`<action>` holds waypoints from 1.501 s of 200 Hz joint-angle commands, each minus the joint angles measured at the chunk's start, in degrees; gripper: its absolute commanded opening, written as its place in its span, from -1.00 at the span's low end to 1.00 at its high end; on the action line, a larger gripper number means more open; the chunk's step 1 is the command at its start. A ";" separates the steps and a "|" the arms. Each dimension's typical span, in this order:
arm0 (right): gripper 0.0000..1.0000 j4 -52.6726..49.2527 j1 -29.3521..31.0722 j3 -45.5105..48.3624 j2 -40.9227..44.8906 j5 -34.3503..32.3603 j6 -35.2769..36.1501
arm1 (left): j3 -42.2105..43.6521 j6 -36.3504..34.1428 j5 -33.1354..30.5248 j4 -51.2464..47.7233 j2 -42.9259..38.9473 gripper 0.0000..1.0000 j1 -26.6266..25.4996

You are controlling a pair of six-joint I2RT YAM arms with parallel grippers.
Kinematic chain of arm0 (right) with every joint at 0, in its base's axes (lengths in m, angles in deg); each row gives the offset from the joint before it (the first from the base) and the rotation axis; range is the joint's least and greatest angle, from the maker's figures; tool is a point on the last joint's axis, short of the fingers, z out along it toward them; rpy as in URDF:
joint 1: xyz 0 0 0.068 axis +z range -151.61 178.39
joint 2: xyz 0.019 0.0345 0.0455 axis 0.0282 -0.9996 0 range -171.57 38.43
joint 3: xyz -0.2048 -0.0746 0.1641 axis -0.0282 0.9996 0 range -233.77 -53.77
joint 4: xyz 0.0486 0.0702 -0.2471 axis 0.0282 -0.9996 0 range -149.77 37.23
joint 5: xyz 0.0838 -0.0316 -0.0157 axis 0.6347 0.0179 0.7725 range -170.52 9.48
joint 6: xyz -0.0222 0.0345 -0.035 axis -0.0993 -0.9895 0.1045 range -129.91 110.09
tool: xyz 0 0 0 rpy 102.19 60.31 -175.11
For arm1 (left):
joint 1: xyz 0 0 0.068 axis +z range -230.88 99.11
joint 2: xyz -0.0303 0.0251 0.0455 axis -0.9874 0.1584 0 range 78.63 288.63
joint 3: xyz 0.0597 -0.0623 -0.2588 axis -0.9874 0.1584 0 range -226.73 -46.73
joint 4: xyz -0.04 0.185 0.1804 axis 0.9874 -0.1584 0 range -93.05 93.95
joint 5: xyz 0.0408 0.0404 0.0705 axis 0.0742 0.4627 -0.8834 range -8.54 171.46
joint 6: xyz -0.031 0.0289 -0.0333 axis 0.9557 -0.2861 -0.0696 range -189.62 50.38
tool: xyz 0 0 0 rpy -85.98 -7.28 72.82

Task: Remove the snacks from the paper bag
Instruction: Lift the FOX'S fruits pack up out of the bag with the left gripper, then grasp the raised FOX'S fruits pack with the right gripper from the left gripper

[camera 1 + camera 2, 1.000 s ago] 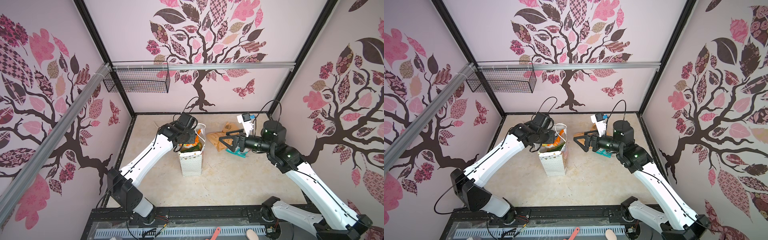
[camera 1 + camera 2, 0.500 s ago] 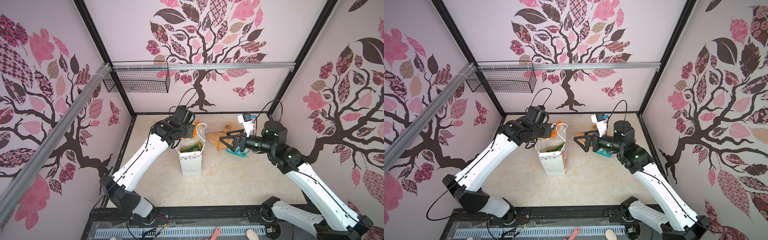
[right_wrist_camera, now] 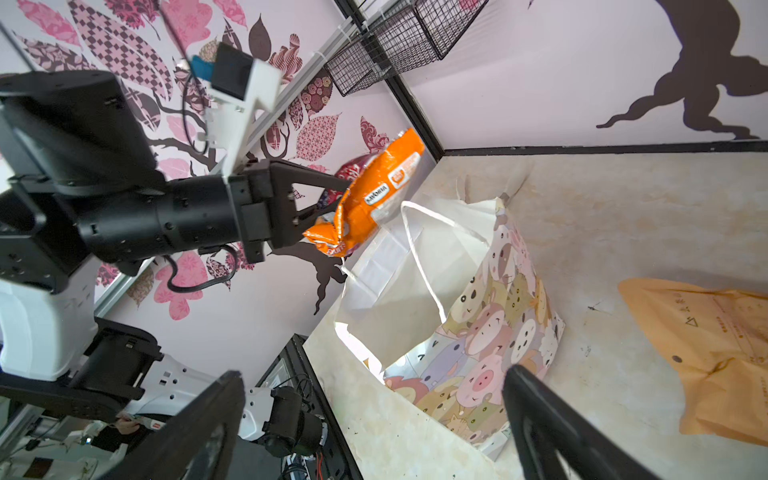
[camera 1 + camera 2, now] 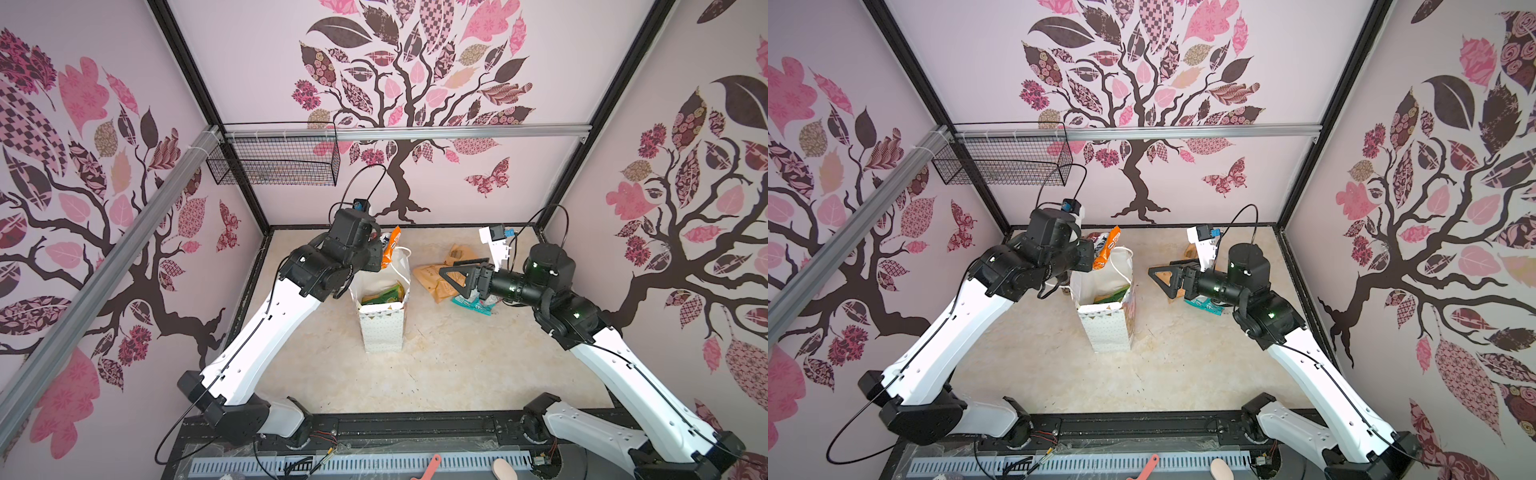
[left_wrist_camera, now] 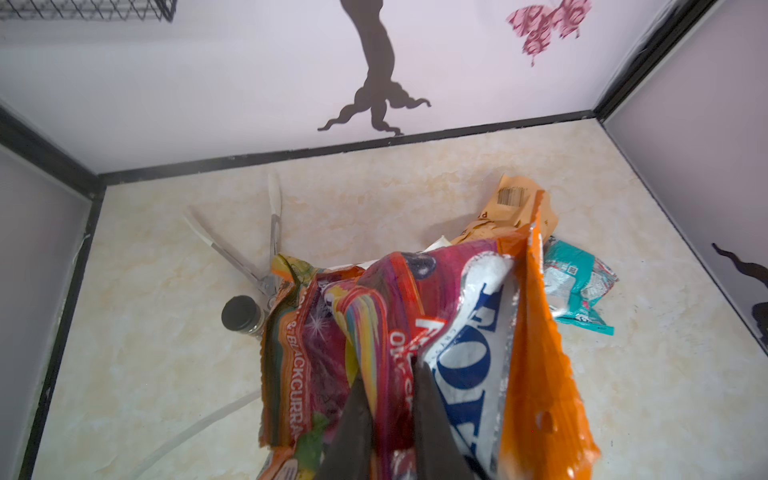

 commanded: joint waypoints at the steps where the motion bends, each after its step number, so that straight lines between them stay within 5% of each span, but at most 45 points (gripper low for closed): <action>1: 0.99 4.91 0.14 -0.12 1.43 -2.47 -6.73 | -0.68 -5.08 -0.74 8.04 -3.16 -1.00 -2.87; 42: 1.00 18.82 0.16 4.74 2.94 0.86 -21.76 | 3.78 -9.64 -0.27 16.65 -6.25 -1.00 -7.99; 98: 0.99 25.71 0.19 5.59 0.92 1.23 -26.76 | 5.62 -21.53 -9.33 22.97 -4.84 -1.00 -20.24; 144: 0.91 28.63 0.48 6.32 -1.45 3.46 -27.94 | 4.63 -22.72 -10.61 25.61 -2.41 -1.00 -23.53; 251: -0.83 29.24 0.46 8.30 -0.42 2.16 -25.13 | 5.80 -22.09 -8.36 25.67 -2.07 -1.00 -23.94; 277: -0.98 27.37 0.52 8.03 0.05 0.93 -23.64 | 6.73 -21.51 -8.46 26.54 -3.06 -0.07 -23.94; 300: -1.00 24.50 0.51 7.32 0.74 -1.26 -21.15 | 8.31 -20.98 -8.43 28.07 -5.32 0.37 -23.94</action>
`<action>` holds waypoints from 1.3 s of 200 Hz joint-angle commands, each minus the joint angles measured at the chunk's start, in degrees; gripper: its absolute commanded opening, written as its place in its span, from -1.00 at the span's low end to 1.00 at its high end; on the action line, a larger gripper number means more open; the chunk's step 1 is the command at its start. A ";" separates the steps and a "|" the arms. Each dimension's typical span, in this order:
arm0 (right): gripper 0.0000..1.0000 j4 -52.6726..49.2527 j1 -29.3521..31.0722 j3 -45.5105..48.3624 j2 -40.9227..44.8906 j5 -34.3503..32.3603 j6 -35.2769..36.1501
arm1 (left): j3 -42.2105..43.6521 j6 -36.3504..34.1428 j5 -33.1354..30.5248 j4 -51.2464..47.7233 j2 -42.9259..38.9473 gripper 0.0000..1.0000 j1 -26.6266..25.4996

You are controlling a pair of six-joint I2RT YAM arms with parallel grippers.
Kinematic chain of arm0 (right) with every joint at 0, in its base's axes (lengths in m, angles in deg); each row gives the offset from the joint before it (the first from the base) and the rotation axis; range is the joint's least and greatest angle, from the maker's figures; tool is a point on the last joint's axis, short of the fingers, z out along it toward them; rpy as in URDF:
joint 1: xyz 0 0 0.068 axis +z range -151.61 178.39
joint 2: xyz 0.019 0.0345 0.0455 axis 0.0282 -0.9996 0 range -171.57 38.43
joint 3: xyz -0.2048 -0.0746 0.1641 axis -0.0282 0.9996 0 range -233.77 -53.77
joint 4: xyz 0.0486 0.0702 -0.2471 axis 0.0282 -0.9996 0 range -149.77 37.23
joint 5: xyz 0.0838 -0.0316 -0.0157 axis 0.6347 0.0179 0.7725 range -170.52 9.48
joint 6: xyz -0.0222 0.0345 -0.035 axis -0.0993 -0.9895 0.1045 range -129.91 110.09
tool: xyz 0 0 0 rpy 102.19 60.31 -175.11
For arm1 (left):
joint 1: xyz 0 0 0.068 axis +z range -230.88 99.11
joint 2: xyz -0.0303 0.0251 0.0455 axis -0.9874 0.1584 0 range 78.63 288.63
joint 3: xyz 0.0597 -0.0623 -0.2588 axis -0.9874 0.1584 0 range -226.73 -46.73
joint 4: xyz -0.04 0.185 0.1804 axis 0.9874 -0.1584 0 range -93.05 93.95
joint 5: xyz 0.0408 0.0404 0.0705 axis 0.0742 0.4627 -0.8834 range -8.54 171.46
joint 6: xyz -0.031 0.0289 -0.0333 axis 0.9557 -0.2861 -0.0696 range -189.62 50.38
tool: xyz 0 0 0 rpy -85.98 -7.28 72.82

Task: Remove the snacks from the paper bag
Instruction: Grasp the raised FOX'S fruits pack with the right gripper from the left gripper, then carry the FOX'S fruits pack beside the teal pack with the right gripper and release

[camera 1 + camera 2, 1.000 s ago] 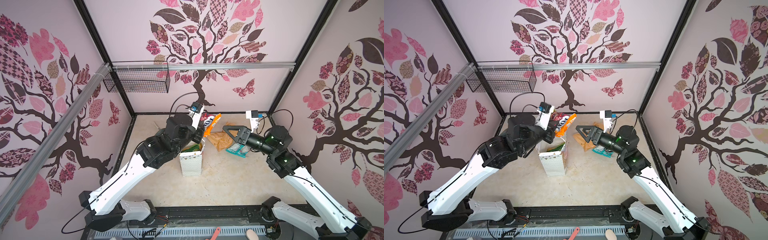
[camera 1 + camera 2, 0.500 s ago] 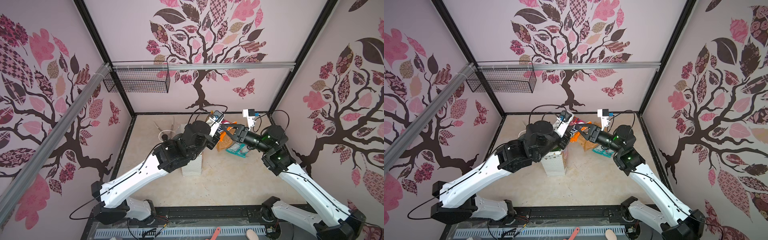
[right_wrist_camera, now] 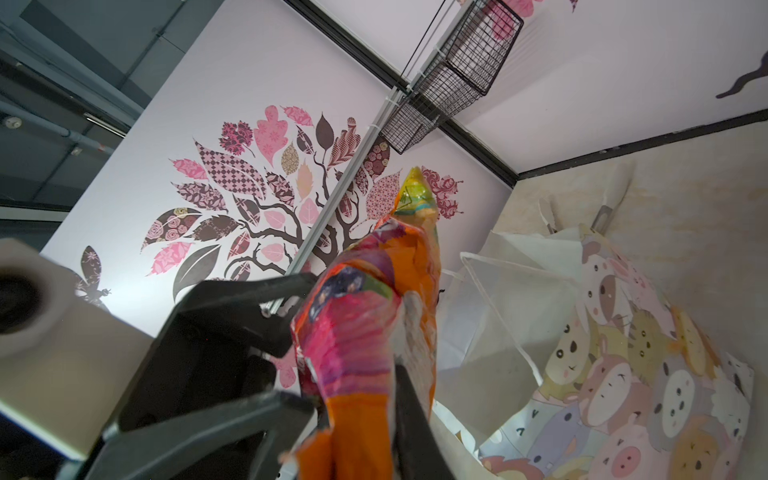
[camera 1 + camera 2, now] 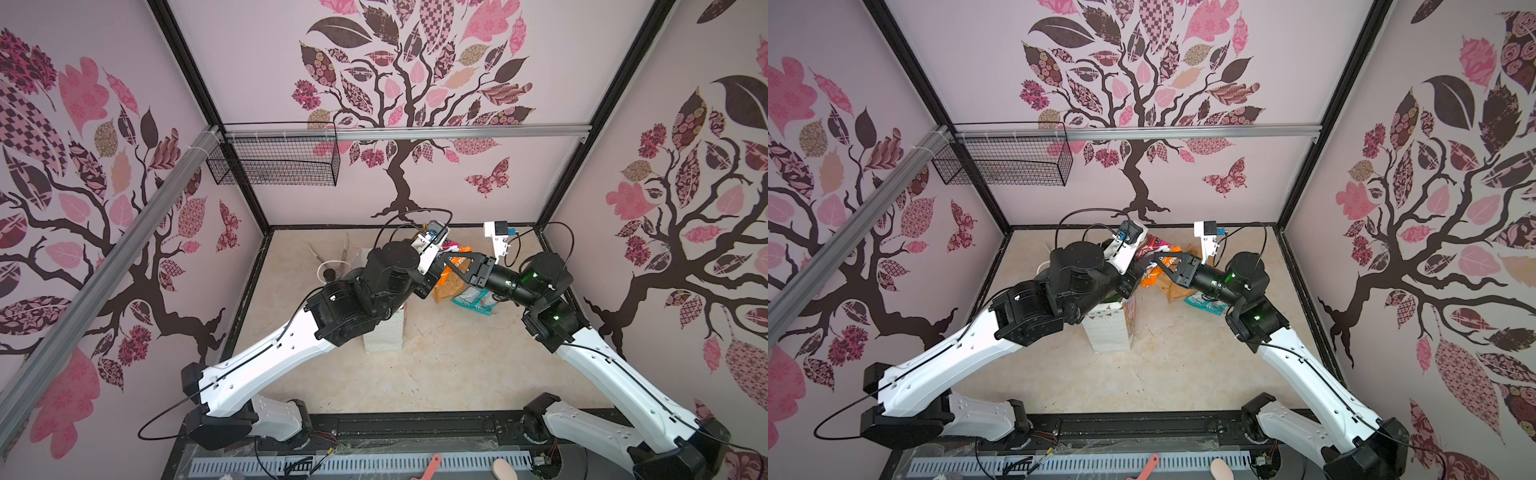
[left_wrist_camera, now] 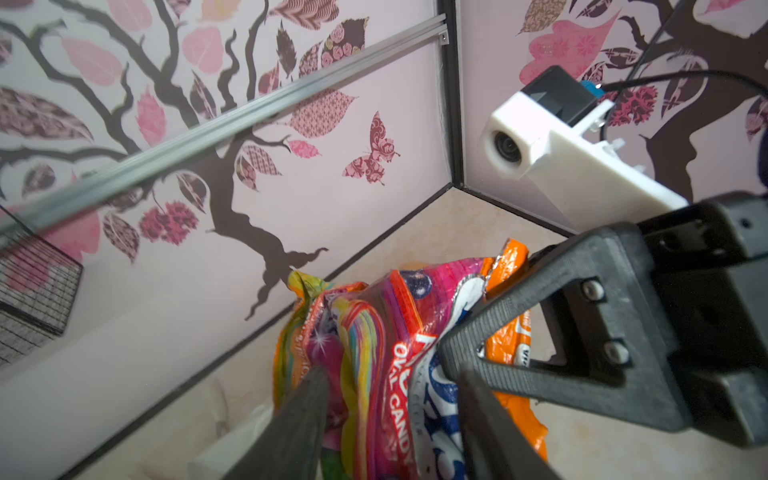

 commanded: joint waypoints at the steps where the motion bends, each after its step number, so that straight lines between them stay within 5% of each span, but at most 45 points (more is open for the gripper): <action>1: -1.00 -1.51 0.39 -1.69 1.70 -2.52 3.29 | 2.38 0.90 0.64 3.83 -3.30 0.39 -0.18; 65: -1.00 -2.74 -0.41 -2.24 1.29 -3.70 4.79 | 6.86 1.03 5.85 4.07 -10.99 0.97 -0.12; 137: -1.00 -2.59 -9.53 2.02 4.10 -2.15 2.58 | 11.10 1.12 7.61 2.52 -16.29 0.97 -0.18; 201: -1.00 -5.49 -10.06 10.06 6.98 -8.52 4.73 | 14.29 1.73 7.33 0.66 -17.45 0.97 -0.12; 260: -1.00 -2.14 -10.06 19.36 3.14 -7.27 7.29 | 15.99 3.54 8.11 -1.32 -16.40 0.97 -0.18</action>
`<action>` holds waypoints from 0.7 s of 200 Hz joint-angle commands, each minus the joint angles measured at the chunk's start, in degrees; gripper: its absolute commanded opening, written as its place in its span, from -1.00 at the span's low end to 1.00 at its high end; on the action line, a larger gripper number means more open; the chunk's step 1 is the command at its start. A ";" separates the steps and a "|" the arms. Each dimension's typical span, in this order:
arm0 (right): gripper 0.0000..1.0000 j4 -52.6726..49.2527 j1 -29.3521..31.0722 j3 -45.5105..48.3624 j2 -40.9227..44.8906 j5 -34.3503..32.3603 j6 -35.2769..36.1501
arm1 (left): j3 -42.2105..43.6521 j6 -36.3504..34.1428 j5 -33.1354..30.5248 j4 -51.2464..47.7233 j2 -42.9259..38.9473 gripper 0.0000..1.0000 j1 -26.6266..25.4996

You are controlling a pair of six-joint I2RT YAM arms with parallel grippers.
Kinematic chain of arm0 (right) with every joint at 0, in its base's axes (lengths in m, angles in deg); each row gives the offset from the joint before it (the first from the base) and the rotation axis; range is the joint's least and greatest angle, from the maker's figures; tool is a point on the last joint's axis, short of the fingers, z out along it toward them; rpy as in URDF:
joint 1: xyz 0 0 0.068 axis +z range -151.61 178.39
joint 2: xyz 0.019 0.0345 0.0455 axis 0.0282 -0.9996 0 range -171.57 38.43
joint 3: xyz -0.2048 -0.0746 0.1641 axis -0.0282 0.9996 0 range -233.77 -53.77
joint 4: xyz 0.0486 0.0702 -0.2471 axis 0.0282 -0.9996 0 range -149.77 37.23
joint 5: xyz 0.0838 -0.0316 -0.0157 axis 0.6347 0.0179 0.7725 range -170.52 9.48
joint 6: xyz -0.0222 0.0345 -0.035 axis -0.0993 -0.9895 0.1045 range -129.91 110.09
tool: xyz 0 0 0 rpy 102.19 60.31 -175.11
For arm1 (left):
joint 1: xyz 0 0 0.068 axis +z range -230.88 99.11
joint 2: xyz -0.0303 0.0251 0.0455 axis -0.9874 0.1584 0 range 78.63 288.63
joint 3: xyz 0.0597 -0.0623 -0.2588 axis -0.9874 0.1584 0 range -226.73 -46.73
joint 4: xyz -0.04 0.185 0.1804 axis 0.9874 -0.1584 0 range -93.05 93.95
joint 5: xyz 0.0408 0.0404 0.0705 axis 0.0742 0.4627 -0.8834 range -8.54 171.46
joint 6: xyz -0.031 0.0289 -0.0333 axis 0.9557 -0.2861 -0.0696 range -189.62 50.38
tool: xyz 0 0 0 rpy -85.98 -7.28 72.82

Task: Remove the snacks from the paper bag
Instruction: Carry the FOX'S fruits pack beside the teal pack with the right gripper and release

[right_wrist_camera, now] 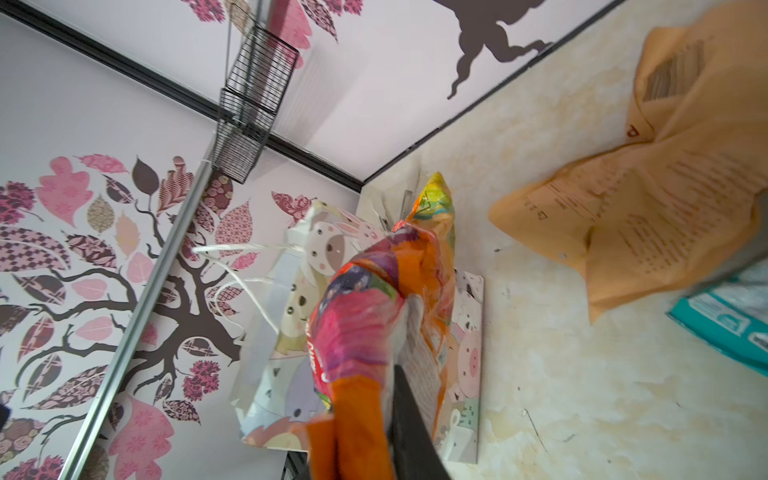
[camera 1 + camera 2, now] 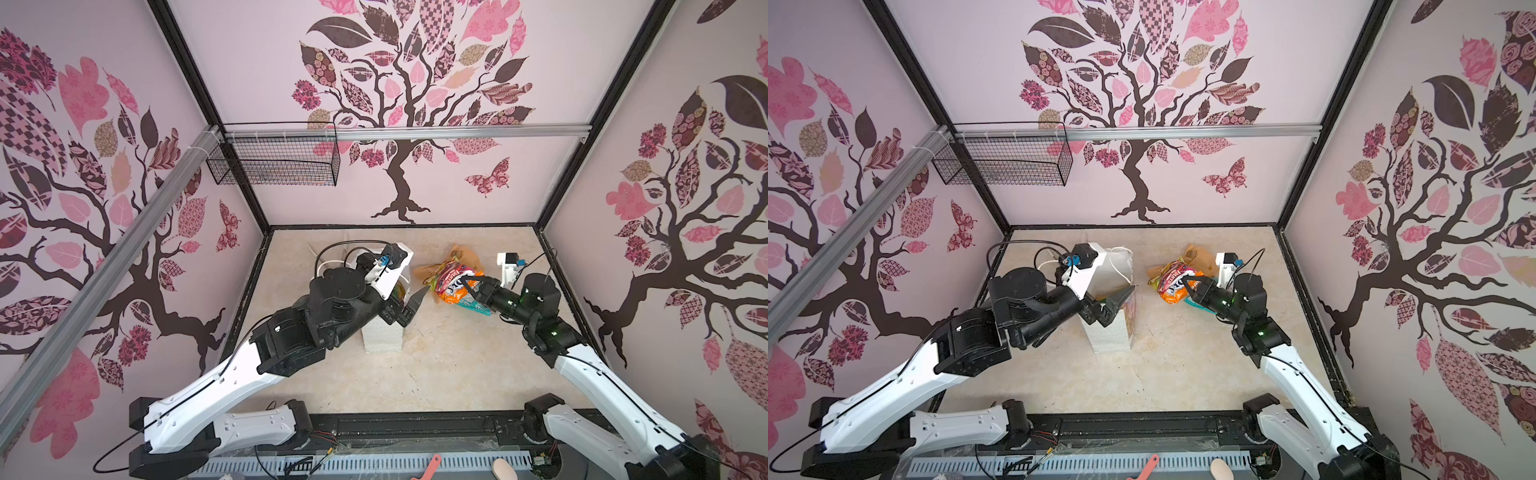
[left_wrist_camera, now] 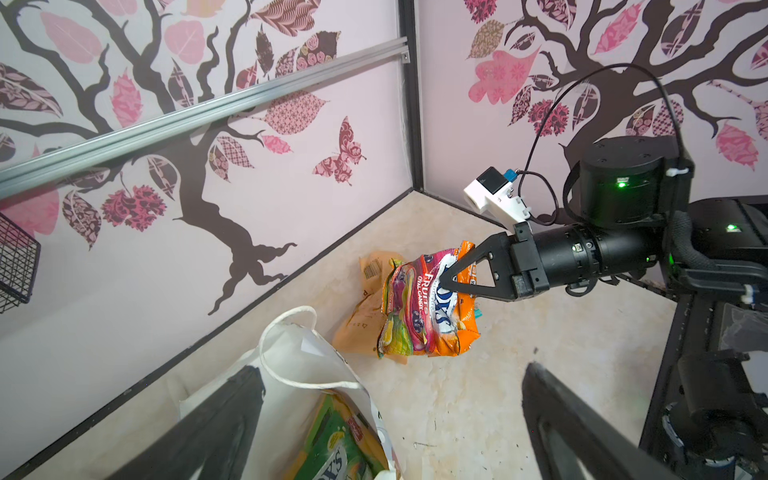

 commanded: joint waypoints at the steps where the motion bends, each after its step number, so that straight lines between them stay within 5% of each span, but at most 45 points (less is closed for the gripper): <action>1: -1.00 4.49 -0.18 1.21 -1.90 0.40 2.41 | 2.03 1.31 0.38 -0.66 0.29 0.97 -0.12; 140: -1.00 14.07 -0.11 3.94 -26.45 3.01 6.96 | 3.65 3.58 -3.59 -2.72 2.89 0.97 -0.11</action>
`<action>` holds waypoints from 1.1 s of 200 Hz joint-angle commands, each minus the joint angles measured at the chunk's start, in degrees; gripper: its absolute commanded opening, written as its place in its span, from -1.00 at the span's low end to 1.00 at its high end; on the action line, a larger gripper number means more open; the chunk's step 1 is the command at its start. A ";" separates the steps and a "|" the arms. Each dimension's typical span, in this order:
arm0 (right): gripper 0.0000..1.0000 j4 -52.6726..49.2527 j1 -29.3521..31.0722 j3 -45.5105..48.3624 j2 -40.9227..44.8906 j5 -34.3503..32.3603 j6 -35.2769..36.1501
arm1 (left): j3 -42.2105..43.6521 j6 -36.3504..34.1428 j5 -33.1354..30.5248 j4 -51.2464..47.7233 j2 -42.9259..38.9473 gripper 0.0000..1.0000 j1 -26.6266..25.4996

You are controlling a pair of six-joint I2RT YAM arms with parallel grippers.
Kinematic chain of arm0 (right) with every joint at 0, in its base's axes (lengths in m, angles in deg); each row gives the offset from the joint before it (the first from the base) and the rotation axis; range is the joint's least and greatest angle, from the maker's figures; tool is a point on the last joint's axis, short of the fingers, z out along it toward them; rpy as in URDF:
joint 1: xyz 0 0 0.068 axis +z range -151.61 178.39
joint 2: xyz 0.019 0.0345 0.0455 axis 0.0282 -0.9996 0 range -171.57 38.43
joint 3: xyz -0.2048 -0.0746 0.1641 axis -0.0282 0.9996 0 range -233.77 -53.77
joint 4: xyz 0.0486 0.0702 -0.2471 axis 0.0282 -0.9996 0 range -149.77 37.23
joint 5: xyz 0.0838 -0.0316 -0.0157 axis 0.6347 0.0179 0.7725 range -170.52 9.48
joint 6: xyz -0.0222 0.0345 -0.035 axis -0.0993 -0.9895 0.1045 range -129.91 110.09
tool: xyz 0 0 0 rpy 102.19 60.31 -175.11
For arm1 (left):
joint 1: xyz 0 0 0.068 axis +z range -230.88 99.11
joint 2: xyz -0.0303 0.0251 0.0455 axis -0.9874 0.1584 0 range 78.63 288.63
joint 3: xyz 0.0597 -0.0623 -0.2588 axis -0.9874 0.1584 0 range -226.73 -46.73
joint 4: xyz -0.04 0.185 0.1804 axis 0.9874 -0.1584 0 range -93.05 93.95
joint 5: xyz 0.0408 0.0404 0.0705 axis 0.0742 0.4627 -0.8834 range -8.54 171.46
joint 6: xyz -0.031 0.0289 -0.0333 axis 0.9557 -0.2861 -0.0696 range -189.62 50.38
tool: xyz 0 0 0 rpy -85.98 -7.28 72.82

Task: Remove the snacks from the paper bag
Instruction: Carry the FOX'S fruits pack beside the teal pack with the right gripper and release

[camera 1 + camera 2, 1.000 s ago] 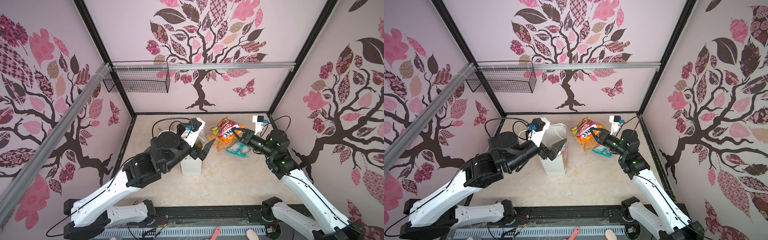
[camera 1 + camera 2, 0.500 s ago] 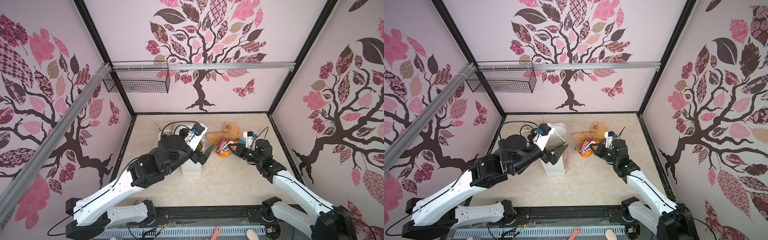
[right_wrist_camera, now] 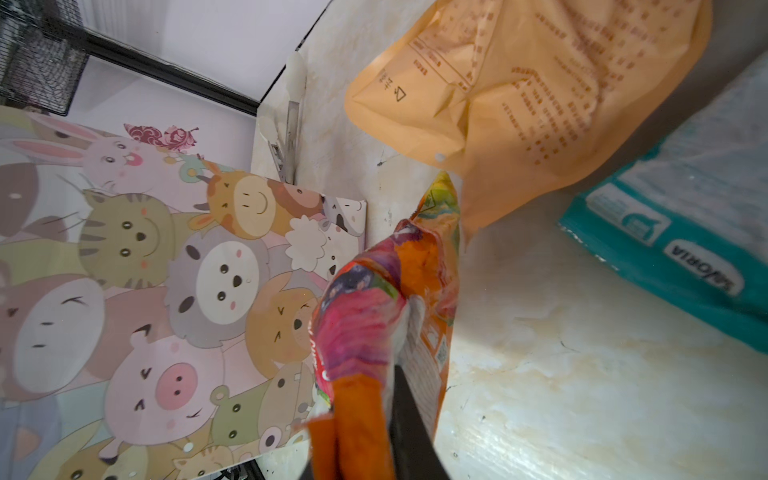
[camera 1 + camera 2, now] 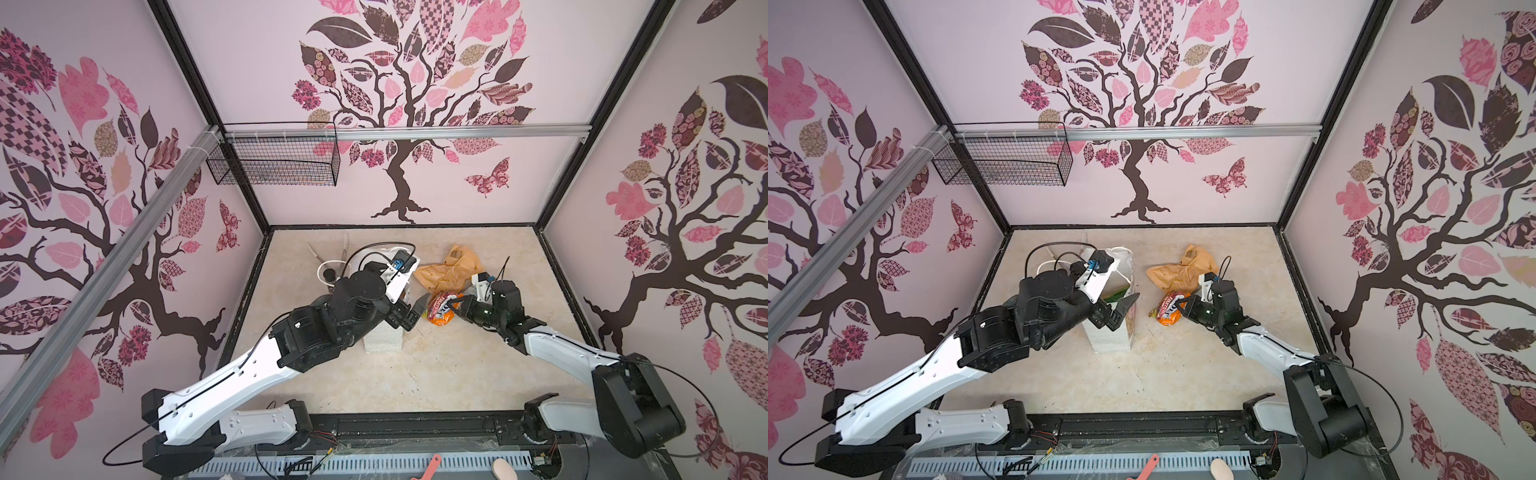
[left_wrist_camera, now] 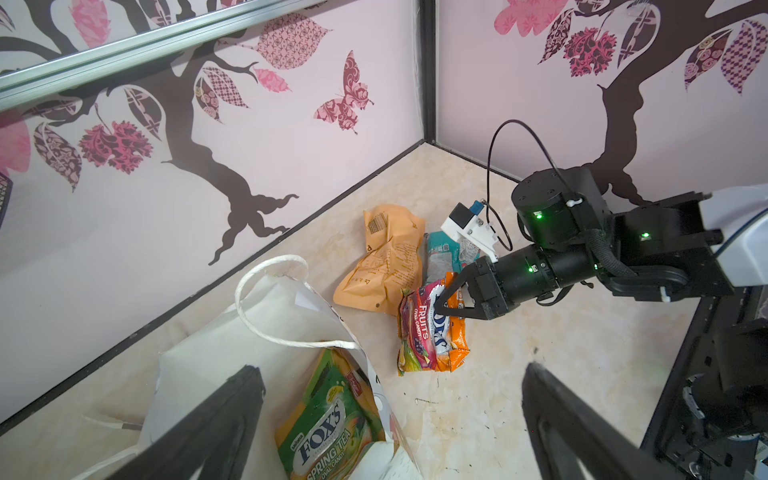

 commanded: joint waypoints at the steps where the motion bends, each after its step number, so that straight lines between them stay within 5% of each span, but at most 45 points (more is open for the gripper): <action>1: -1.00 4.53 -0.10 -2.26 -4.39 0.99 1.19 | 1.34 0.39 -0.95 0.17 0.09 0.97 -0.07; 63: -0.50 4.18 -0.17 -1.73 -12.26 -0.70 1.17 | 2.20 0.34 -2.69 0.16 -0.59 0.97 -0.10; 143: 0.63 -6.84 -0.17 -3.65 -7.81 -8.91 5.80 | 2.18 1.17 -5.76 0.44 -1.01 0.97 -0.11; 186: 0.82 -12.73 -0.17 -7.20 -0.85 -10.54 7.95 | 2.93 1.70 -7.49 2.43 -2.12 0.97 0.00; 196: 0.99 -14.43 -0.14 -8.31 1.04 -11.68 8.64 | 2.96 1.78 -8.08 2.66 -2.11 0.97 0.06; 220: 0.99 -18.01 -0.16 -11.54 5.57 -12.16 10.70 | 2.83 2.85 -11.16 3.09 -1.91 0.97 0.70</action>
